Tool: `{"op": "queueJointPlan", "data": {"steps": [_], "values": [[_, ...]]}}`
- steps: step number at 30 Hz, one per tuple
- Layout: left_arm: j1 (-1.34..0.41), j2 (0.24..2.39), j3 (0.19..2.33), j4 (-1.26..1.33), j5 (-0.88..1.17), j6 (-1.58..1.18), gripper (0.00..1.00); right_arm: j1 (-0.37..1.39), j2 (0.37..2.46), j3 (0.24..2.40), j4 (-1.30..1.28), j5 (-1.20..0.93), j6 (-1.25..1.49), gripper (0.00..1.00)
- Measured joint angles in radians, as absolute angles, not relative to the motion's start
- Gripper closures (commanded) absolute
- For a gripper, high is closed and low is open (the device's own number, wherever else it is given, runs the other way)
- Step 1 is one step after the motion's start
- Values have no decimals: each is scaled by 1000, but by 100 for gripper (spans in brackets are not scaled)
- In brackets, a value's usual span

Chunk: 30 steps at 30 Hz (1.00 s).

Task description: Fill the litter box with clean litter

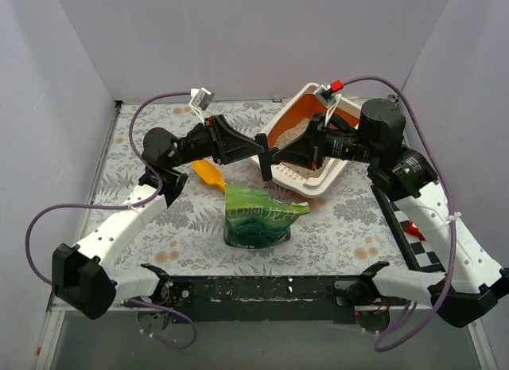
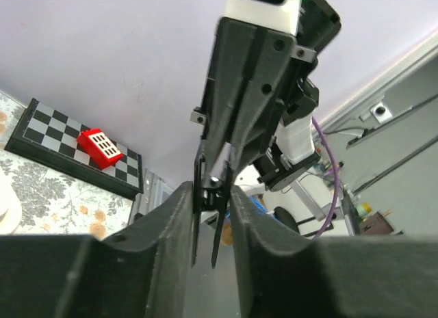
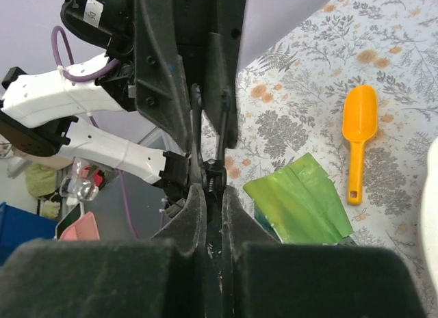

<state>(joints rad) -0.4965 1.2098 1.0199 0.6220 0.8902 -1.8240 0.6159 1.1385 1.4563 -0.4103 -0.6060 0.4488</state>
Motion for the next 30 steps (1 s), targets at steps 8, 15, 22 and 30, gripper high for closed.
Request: {"op": "queueJointPlan", "data": {"steps": [8,15,22,30], "values": [[-497,1153,1003,461,926,-1689,40,615,1098,1476,-466,-536,373,99],[-496,1045,1003,161,927,-1400,39,615,1085,1556,-607,-487,253,99],[-496,1027,987,-68,925,-1124,39,615,1087,1617,-769,-469,121,99],[-496,1019,855,-131,925,-909,40,615,1100,1629,-884,-468,26,99]]}}
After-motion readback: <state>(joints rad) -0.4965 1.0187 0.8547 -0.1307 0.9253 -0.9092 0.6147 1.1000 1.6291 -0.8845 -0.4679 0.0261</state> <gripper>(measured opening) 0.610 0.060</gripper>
